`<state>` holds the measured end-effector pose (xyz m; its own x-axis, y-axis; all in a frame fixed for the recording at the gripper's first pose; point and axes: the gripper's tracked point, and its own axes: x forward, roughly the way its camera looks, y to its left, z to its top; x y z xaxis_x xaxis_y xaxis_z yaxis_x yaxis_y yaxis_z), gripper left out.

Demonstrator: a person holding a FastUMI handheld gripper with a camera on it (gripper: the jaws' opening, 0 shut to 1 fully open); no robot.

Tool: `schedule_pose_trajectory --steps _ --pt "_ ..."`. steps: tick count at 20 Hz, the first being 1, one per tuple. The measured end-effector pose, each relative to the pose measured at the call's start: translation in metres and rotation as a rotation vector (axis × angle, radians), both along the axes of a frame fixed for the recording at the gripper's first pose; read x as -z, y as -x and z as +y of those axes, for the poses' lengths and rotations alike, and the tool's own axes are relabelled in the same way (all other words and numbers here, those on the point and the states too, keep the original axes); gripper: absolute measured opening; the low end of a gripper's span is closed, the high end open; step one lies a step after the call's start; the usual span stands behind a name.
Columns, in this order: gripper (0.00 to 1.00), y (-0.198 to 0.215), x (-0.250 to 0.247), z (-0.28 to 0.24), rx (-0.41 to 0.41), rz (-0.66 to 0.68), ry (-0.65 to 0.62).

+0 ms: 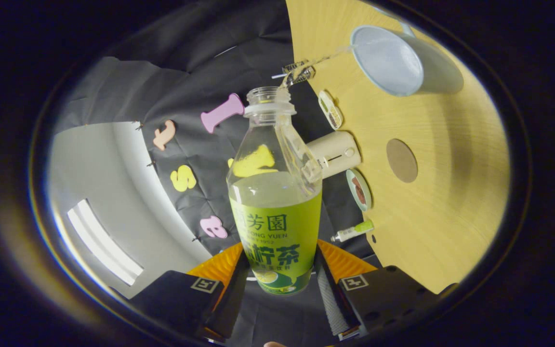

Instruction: Take the bottle from table, then pour the juice into the cup, finally place the bottle on the coaster

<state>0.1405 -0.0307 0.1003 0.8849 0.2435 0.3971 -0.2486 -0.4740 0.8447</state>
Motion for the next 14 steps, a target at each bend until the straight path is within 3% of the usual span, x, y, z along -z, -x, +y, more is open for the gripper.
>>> schedule_pose_trajectory --steps 14 --pt "0.76 0.002 -0.017 -0.01 0.02 -0.044 -0.069"
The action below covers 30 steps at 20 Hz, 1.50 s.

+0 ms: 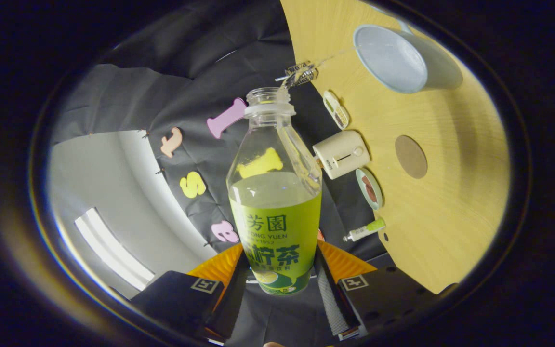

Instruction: Take the bottle from table, then pour the juice into the cup, finally place the bottle on the coaster

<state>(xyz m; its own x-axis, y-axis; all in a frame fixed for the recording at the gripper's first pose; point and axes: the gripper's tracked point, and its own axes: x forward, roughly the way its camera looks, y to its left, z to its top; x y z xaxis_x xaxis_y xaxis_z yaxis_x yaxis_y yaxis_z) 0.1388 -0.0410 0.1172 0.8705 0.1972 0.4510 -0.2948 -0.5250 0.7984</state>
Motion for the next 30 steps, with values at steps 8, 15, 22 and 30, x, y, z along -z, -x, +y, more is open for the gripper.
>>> schedule_pose_trajectory --steps 8,15,22,30 --pt "0.76 -0.001 -0.002 0.001 -0.003 -0.004 -0.007" --pt "0.76 0.002 -0.003 -0.001 0.0 0.0 0.006" --pt "0.76 0.003 -0.005 -0.004 0.025 0.0 0.057" --pt "0.76 0.003 0.001 0.007 -0.001 0.021 0.152"
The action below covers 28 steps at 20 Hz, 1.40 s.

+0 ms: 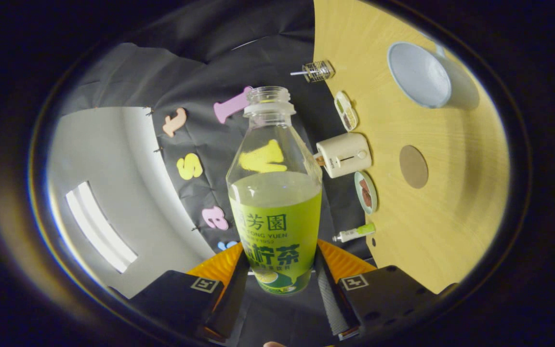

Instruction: Take the bottle from table, then pour the juice into the cup, finally place the bottle on the coaster

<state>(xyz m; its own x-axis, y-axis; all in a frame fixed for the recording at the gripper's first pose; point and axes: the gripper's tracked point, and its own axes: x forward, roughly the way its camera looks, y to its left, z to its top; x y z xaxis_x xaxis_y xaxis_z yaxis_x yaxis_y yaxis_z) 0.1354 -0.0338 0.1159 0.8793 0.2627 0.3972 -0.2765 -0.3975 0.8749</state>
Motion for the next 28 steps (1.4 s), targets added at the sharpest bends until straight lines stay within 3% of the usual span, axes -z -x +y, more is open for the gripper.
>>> schedule_pose_trajectory --steps 6,13,18,23,28 --pt "0.76 -0.001 -0.006 0.003 -0.006 -0.001 0.058" --pt "0.76 -0.011 0.005 0.01 0.008 0.028 0.274" --pt "0.77 -0.027 0.017 0.013 0.053 0.061 0.57" --pt "0.77 -0.046 0.034 0.02 0.075 0.126 0.97" --pt "0.78 -0.073 0.041 0.02 0.231 0.075 1.409"
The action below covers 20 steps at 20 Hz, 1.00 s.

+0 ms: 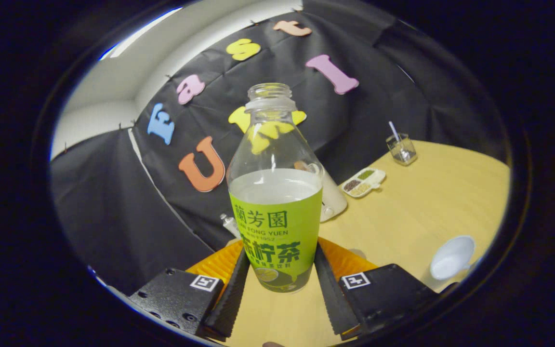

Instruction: Take the bottle from table, then pour the juice into the cup, finally place the bottle on the coaster

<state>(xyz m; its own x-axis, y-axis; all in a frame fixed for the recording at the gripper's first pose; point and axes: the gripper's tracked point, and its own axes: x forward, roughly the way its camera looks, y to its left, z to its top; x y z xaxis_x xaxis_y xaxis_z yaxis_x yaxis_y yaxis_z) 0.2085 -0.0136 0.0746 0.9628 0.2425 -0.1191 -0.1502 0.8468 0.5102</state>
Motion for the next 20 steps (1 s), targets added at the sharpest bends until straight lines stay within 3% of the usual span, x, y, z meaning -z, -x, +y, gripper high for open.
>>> schedule_pose_trajectory --steps 3,7,14,20 --pt "0.78 -0.015 0.017 0.001 0.006 0.004 0.191" --pt "0.79 -0.047 0.029 0.0 0.056 0.001 0.327" --pt "0.79 -0.089 0.074 0.02 0.037 0.052 0.41" --pt "0.79 -0.106 0.098 0.008 0.071 0.089 0.471"
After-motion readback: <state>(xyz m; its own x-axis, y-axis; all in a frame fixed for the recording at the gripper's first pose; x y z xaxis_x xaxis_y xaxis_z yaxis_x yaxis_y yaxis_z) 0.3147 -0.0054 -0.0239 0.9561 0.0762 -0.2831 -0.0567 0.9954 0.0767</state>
